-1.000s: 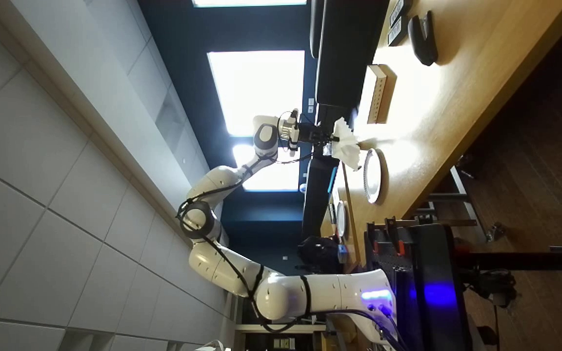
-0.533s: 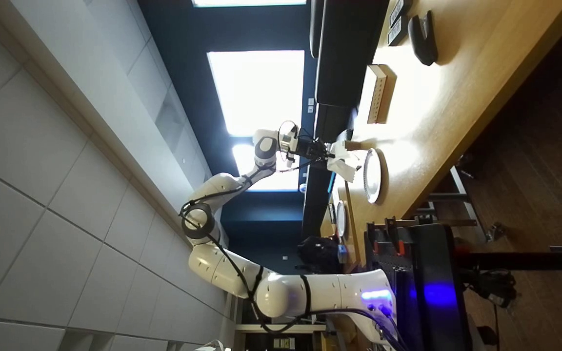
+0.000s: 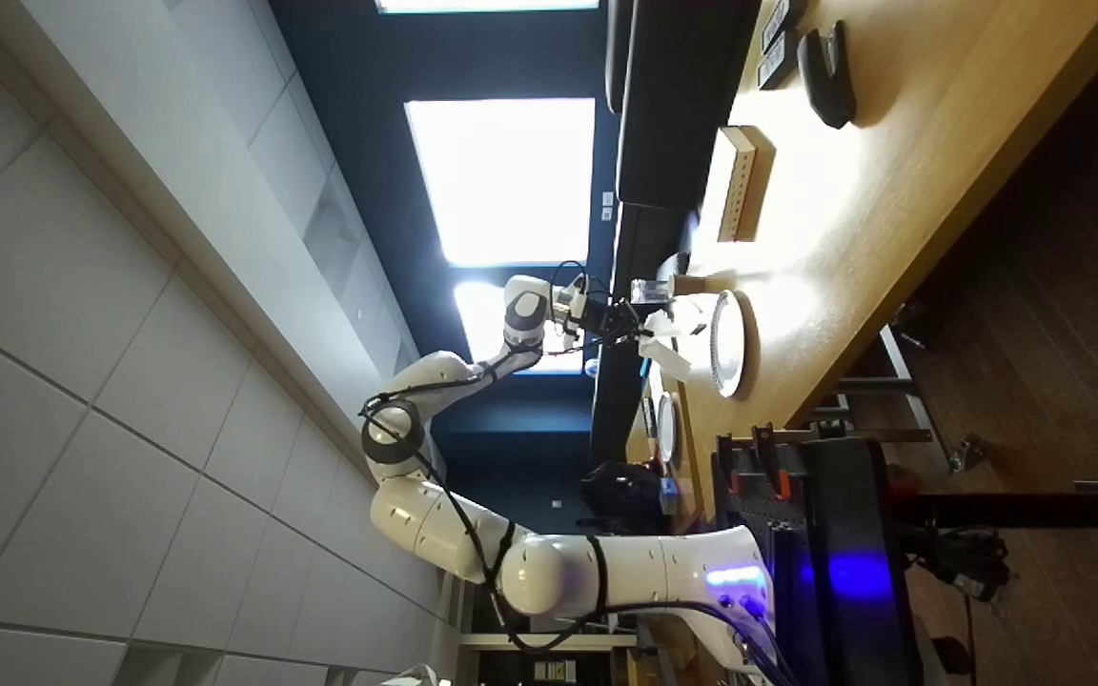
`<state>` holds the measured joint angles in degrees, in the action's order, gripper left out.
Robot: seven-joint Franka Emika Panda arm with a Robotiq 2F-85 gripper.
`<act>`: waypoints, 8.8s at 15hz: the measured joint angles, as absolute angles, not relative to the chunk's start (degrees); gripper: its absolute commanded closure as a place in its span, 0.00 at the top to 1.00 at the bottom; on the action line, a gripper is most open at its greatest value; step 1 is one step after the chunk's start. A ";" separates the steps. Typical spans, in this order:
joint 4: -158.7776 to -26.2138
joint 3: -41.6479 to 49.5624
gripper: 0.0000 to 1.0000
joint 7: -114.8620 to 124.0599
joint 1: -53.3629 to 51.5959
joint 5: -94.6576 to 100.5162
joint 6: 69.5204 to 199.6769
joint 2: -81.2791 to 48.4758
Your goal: Use the white napkin to wipe the white plate.
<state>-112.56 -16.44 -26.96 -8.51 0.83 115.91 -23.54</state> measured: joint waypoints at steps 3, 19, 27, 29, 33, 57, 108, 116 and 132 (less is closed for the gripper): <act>-113.34 -17.79 0.00 -26.86 -9.56 -1.12 117.34 -23.54; -114.42 -16.54 0.00 -11.73 -20.17 10.25 137.50 -29.23; -103.82 -13.98 0.00 -4.48 -25.45 12.30 137.99 -40.39; -100.70 -13.07 0.00 -3.97 -25.36 12.20 137.99 -42.98; -96.17 -10.95 0.00 -3.96 -24.37 12.04 137.98 -46.90; -95.88 -9.92 0.00 -1.74 -20.11 7.51 145.10 -53.09; -114.95 -15.97 0.00 -7.61 -11.33 5.47 151.99 -45.10; -115.80 -13.93 0.00 -7.63 -6.87 5.40 151.98 -44.59; -110.40 -13.67 0.00 -7.53 -14.52 5.46 150.66 -47.49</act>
